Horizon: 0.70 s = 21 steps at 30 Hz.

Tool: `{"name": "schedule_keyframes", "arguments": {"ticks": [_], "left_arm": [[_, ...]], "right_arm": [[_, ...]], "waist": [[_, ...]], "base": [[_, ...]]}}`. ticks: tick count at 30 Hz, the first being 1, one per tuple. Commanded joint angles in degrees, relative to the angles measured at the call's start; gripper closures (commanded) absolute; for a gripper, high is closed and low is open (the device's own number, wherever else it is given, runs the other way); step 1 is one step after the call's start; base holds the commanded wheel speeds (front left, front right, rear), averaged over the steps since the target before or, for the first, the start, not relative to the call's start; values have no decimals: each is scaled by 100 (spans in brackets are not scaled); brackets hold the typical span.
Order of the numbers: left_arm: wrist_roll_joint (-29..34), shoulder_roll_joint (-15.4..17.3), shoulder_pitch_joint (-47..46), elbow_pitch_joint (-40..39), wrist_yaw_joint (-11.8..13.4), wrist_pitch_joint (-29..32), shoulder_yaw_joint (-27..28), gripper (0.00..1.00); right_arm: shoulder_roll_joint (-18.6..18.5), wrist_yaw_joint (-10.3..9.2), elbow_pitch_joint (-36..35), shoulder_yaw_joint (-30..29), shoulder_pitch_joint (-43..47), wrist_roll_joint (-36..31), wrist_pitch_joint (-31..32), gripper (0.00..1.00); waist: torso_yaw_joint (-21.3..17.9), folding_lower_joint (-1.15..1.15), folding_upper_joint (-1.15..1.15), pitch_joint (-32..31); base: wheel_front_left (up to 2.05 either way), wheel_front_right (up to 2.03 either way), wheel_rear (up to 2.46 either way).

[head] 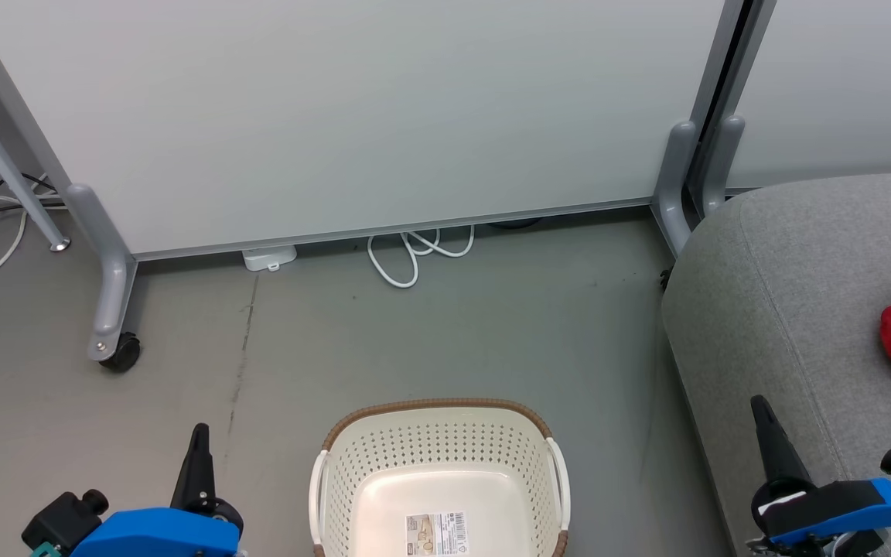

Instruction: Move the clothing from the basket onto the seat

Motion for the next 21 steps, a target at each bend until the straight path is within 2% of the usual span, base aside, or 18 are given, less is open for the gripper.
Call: {"name": "schedule_keyframes", "arguments": {"ticks": [1,21], "left_arm": [[-158,13,-173,-102,-4,46,67,100],[-1305,-17,-292,-270,-5,379,275,100]], "right_arm": [[-33,2,-52,-19,-153,194,22,100],[-41,2,-32,-49,-261,1489,188,100]], "waist": [[-3,0,0,-1],[-43,0,0,-17]], "base": [[0,0,0],[0,0,0]]}}
